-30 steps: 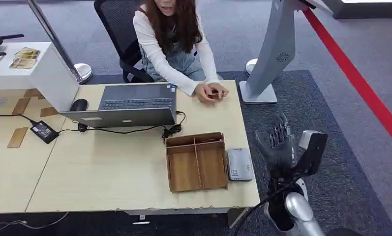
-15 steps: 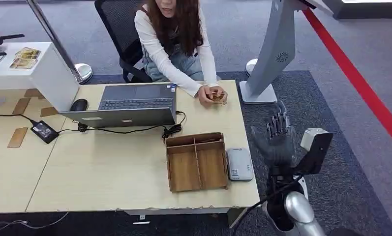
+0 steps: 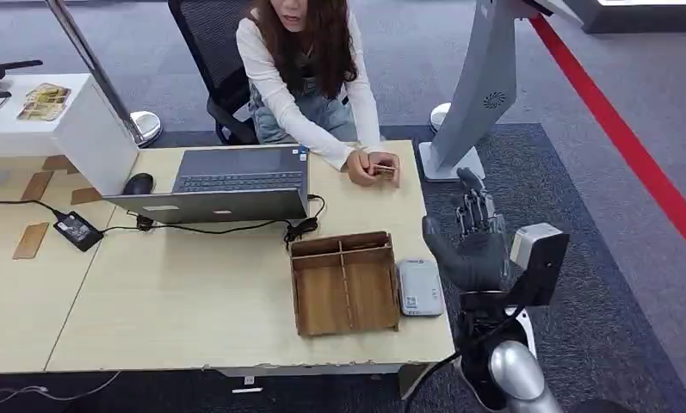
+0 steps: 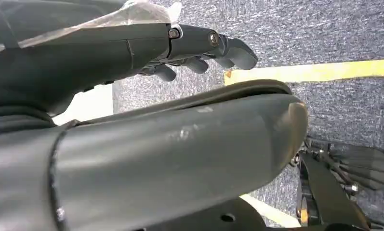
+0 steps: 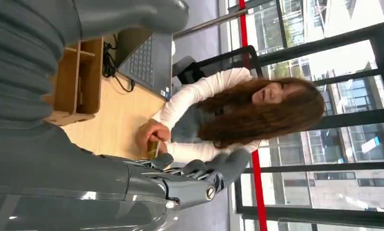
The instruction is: Pass the card to the sensor for recognition and then transmit it.
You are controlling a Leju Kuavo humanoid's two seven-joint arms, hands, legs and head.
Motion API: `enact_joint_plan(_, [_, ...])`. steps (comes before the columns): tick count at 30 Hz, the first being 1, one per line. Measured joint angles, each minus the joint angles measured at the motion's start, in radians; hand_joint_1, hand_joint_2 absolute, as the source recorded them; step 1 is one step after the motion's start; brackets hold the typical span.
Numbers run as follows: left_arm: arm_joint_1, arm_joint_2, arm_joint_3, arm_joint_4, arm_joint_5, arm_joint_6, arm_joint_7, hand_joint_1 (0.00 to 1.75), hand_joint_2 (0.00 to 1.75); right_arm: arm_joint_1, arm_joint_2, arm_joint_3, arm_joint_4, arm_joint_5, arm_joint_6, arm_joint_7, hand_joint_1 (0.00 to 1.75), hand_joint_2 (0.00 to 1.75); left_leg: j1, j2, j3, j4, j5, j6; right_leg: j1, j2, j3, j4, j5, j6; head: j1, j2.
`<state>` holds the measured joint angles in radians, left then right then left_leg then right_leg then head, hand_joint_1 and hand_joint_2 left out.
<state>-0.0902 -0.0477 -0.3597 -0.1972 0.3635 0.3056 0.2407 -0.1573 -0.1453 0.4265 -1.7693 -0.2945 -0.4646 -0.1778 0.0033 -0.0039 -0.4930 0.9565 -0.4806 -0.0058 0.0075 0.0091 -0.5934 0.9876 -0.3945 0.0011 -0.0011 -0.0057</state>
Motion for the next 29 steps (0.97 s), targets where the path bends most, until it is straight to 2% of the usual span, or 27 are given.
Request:
enact_joint_plan(4, [0.0,-0.005,0.0,0.0,0.001,0.0,0.0,0.0,0.0,0.0,0.002,0.01,-0.011,0.0,0.0,0.006,0.0,1.75,0.0,0.0,0.0,0.0,0.0,0.0,0.0,0.0,0.0,0.0,0.0,0.0,0.0,0.0])
enact_joint_plan(5, [-0.001,-0.006,0.0,0.0,0.001,0.0,0.0,0.0,0.0,0.0,0.003,0.012,-0.012,0.0,0.001,0.006,0.79,1.75,0.0,0.0,0.0,0.0,0.0,0.0,0.0,0.0,0.0,0.0,0.0,0.0,0.0,0.0])
enact_joint_plan(6, [-0.001,-0.007,0.0,0.0,0.0,0.0,0.0,0.0,0.0,0.0,0.004,0.013,-0.015,0.0,0.002,0.009,1.75,1.75,0.0,0.0,0.0,0.0,0.0,0.0,0.0,0.0,0.0,0.0,0.0,0.0,0.0,0.0])
enact_joint_plan(7, [-0.001,-0.007,0.0,0.0,0.0,0.001,0.0,0.0,0.0,0.0,0.004,0.014,-0.019,0.0,0.003,0.01,1.38,1.75,0.0,0.0,0.0,0.0,0.0,0.0,0.0,0.0,0.0,0.0,0.0,0.0,0.0,0.0])
enact_joint_plan(8, [-0.001,-0.007,0.0,0.0,-0.001,0.002,0.0,0.0,0.0,0.0,0.005,0.015,-0.021,0.0,0.004,0.01,1.38,1.75,0.0,0.0,0.0,0.0,0.0,0.0,0.0,0.0,0.0,0.0,0.0,0.0,0.0,0.0])
enact_joint_plan(9, [-0.002,-0.007,0.0,0.0,-0.002,0.003,0.0,0.0,0.0,0.001,0.005,0.015,-0.024,0.0,0.005,0.011,0.66,1.75,0.0,0.0,0.0,0.0,0.0,0.0,0.0,0.0,0.0,0.0,0.0,0.0,0.0,0.0])
enact_joint_plan(10, [-0.002,-0.008,0.0,0.0,-0.002,0.005,0.0,0.0,0.0,0.0,0.005,0.016,-0.025,0.0,0.006,0.013,0.31,1.75,0.0,0.0,0.0,0.0,0.0,0.0,0.0,0.0,0.0,0.0,0.0,0.0,0.0,0.0])
enact_joint_plan(11, [-0.002,-0.009,-0.001,0.0,-0.002,0.007,-0.001,0.0,0.0,0.0,0.005,0.016,-0.025,0.0,0.007,0.013,0.47,1.75,0.0,0.0,0.0,0.0,0.0,0.0,0.0,0.0,0.0,0.0,0.0,0.0,0.0,0.0])
enact_joint_plan(12, [-0.002,-0.01,-0.001,0.0,-0.003,0.009,-0.002,0.0,0.0,0.001,0.005,0.016,-0.025,0.0,0.007,0.013,1.01,1.75,0.0,0.0,0.0,0.0,0.0,0.0,0.0,0.0,0.0,0.0,0.0,0.0,0.0,0.0])
enact_joint_plan(13, [-0.002,-0.011,-0.001,0.0,-0.004,0.01,-0.002,0.0,0.0,0.001,0.005,0.016,-0.025,0.0,0.007,0.013,1.33,1.75,0.0,0.0,0.0,0.0,0.0,0.0,0.0,0.0,0.0,0.0,0.0,0.0,0.0,0.0])
enact_joint_plan(14, [-0.002,-0.012,-0.001,0.0,-0.004,0.012,-0.002,0.0,0.0,0.001,0.005,0.016,-0.025,0.0,0.008,0.013,0.7,1.75,0.0,0.0,0.0,0.0,0.0,0.0,0.0,0.0,0.0,0.0,0.0,0.0,0.0,0.0])
enact_joint_plan(15, [-0.002,-0.013,-0.002,0.0,-0.005,0.013,-0.002,0.0,0.0,0.001,0.006,0.016,-0.025,0.0,0.009,0.013,0.45,1.75,0.0,0.0,0.0,0.0,0.0,0.0,0.0,0.0,0.0,0.0,0.0,0.0,0.0,0.0])
enact_joint_plan(16, [-0.003,-0.013,-0.002,0.0,-0.005,0.016,-0.002,0.0,0.0,0.001,0.006,0.017,-0.025,0.0,0.01,0.013,0.05,1.75,0.0,0.0,0.0,0.0,0.0,0.0,0.0,0.0,0.0,0.0,0.0,0.0,0.0,0.0])
enact_joint_plan(17, [-0.003,-0.013,-0.002,0.0,-0.005,0.016,-0.002,0.0,0.0,0.001,0.006,0.017,-0.025,0.0,0.01,0.013,0.0,1.75,0.0,0.0,0.0,0.0,0.0,0.0,0.0,0.0,0.0,0.0,0.0,0.0,0.0,0.0])
enact_joint_plan(26, [-0.003,-0.014,-0.002,0.0,-0.011,0.01,-0.006,0.0,0.0,0.001,0.01,0.019,-0.025,0.001,0.016,0.018,0.0,1.75,0.0,0.0,0.0,0.0,0.0,0.0,0.0,0.0,0.0,0.0,0.0,0.0,0.0,0.0])
enact_joint_plan(29, [-0.004,-0.014,-0.003,0.0,-0.011,0.009,-0.005,0.0,0.0,0.001,0.01,0.024,-0.025,0.072,-0.001,0.043,0.0,1.75,0.0,0.0,0.0,0.0,0.0,0.0,0.0,0.0,0.0,0.0,0.0,0.0,0.0,0.0])
